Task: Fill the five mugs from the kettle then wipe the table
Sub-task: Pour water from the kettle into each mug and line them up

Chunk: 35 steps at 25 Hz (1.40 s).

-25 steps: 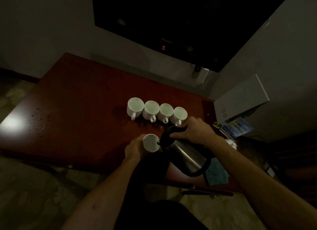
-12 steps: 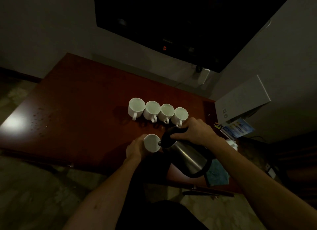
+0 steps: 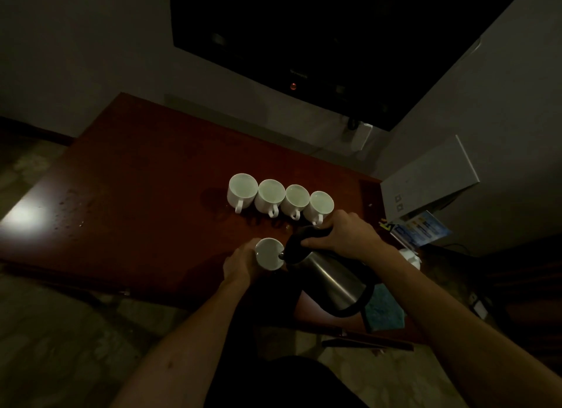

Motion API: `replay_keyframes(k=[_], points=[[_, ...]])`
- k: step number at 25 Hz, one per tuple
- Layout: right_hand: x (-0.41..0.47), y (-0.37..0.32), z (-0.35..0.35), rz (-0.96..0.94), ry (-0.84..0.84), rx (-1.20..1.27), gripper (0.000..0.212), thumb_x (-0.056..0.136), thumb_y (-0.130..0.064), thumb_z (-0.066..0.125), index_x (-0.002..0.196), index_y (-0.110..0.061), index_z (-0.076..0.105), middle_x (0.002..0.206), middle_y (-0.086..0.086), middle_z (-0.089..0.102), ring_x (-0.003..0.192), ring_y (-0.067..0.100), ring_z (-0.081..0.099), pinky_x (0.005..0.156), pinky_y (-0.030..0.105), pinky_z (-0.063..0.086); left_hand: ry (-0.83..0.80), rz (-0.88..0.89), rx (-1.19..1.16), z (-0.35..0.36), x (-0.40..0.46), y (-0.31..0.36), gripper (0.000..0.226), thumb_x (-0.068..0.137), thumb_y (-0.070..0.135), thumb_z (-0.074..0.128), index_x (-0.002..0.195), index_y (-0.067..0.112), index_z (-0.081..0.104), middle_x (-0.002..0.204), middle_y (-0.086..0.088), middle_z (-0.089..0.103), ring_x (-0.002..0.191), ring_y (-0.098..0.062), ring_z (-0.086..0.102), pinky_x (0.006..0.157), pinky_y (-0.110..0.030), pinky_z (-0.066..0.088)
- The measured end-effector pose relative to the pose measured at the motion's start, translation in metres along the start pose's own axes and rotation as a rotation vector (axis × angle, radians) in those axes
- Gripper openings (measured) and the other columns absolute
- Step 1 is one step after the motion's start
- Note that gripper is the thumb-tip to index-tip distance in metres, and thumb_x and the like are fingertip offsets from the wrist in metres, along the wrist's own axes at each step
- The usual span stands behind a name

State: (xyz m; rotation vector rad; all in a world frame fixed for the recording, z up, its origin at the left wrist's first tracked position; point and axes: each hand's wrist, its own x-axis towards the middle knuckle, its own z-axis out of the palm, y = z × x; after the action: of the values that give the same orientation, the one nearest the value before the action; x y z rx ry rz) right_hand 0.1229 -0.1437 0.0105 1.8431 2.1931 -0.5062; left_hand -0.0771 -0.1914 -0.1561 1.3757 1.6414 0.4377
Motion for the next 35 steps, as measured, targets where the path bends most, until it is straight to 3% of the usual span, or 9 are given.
replay_keyframes(k=[4, 10, 14, 19, 22, 26, 28, 33, 35], points=[[0.001, 0.002, -0.001, -0.003, -0.023, -0.013, 0.066, 0.07, -0.078, 0.069, 0.105, -0.022, 0.074, 0.084, -0.006, 0.073, 0.072, 0.01, 0.069, 0.067, 0.033, 0.063, 0.008, 0.002, 0.008, 0.0, -0.001, -0.001, 0.074, 0.069, 0.045, 0.085, 0.133, 0.03, 0.051, 0.128, 0.002, 0.063, 0.121, -0.024, 0.058, 0.1, -0.047, 0.048], [-0.001, 0.005, 0.0, -0.009, -0.027, 0.012, 0.096, 0.049, -0.097, 0.049, 0.106, -0.024, 0.071, 0.085, -0.007, 0.072, 0.072, 0.01, 0.07, 0.069, 0.036, 0.064, 0.028, 0.003, 0.001, 0.002, 0.001, -0.002, 0.072, 0.067, 0.049, 0.086, 0.13, 0.031, 0.054, 0.126, 0.003, 0.065, 0.119, -0.023, 0.06, 0.098, -0.046, 0.049], [-0.001, 0.004, -0.003, -0.002, -0.035, 0.041, 0.103, 0.044, -0.101, 0.049, 0.109, -0.024, 0.07, 0.09, -0.006, 0.073, 0.076, 0.01, 0.071, 0.072, 0.037, 0.064, 0.025, 0.006, -0.02, 0.004, 0.003, -0.006, 0.072, 0.064, 0.053, 0.085, 0.126, 0.038, 0.053, 0.125, 0.007, 0.065, 0.119, -0.02, 0.06, 0.099, -0.049, 0.048], [0.001, 0.004, -0.005, 0.003, -0.045, 0.038, 0.071, 0.069, -0.079, 0.069, 0.11, -0.022, 0.072, 0.09, -0.005, 0.074, 0.076, 0.01, 0.072, 0.072, 0.035, 0.064, 0.017, 0.019, -0.035, 0.005, 0.005, -0.011, 0.072, 0.065, 0.05, 0.085, 0.128, 0.041, 0.051, 0.127, 0.007, 0.064, 0.121, -0.021, 0.058, 0.101, -0.05, 0.047], [0.0, 0.003, -0.007, 0.015, -0.064, 0.048, 0.07, 0.069, -0.078, 0.068, 0.108, -0.021, 0.072, 0.088, -0.004, 0.074, 0.075, 0.01, 0.072, 0.072, 0.036, 0.065, 0.028, 0.031, -0.051, 0.005, 0.005, -0.013, 0.072, 0.065, 0.045, 0.087, 0.127, 0.043, 0.051, 0.128, 0.009, 0.064, 0.122, -0.02, 0.058, 0.1, -0.049, 0.049], [-0.005, -0.002, -0.009, 0.023, -0.045, 0.042, 0.109, 0.04, -0.108, 0.045, 0.106, -0.025, 0.071, 0.087, -0.008, 0.073, 0.073, 0.009, 0.072, 0.069, 0.037, 0.065, 0.039, 0.048, -0.079, 0.009, 0.006, -0.018, 0.072, 0.06, 0.052, 0.086, 0.123, 0.047, 0.05, 0.123, 0.013, 0.066, 0.116, -0.017, 0.061, 0.096, -0.046, 0.052], [-0.002, 0.002, -0.008, 0.007, -0.04, 0.032, 0.119, 0.031, -0.113, 0.034, 0.106, -0.028, 0.071, 0.087, -0.009, 0.073, 0.073, 0.008, 0.071, 0.069, 0.036, 0.064, 0.029, 0.06, -0.101, 0.011, 0.009, -0.02, 0.071, 0.062, 0.05, 0.086, 0.123, 0.046, 0.05, 0.123, 0.012, 0.066, 0.116, -0.016, 0.061, 0.097, -0.046, 0.052], [-0.003, -0.002, -0.01, -0.024, -0.06, 0.027, 0.079, 0.059, -0.091, 0.056, 0.102, -0.028, 0.075, 0.082, -0.007, 0.074, 0.07, 0.009, 0.072, 0.07, 0.039, 0.064, 0.022, 0.118, -0.158, 0.011, 0.008, -0.02, 0.065, 0.068, 0.042, 0.087, 0.124, 0.034, 0.056, 0.124, 0.011, 0.065, 0.118, -0.011, 0.059, 0.102, -0.033, 0.049], [-0.005, -0.004, -0.011, -0.038, -0.064, 0.04, 0.09, 0.053, -0.097, 0.051, 0.107, -0.029, 0.073, 0.083, -0.009, 0.074, 0.071, 0.007, 0.071, 0.07, 0.037, 0.064, 0.043, 0.123, -0.175, 0.013, 0.008, -0.021, 0.068, 0.067, 0.043, 0.087, 0.127, 0.032, 0.057, 0.126, 0.009, 0.065, 0.119, -0.012, 0.059, 0.102, -0.035, 0.049]])
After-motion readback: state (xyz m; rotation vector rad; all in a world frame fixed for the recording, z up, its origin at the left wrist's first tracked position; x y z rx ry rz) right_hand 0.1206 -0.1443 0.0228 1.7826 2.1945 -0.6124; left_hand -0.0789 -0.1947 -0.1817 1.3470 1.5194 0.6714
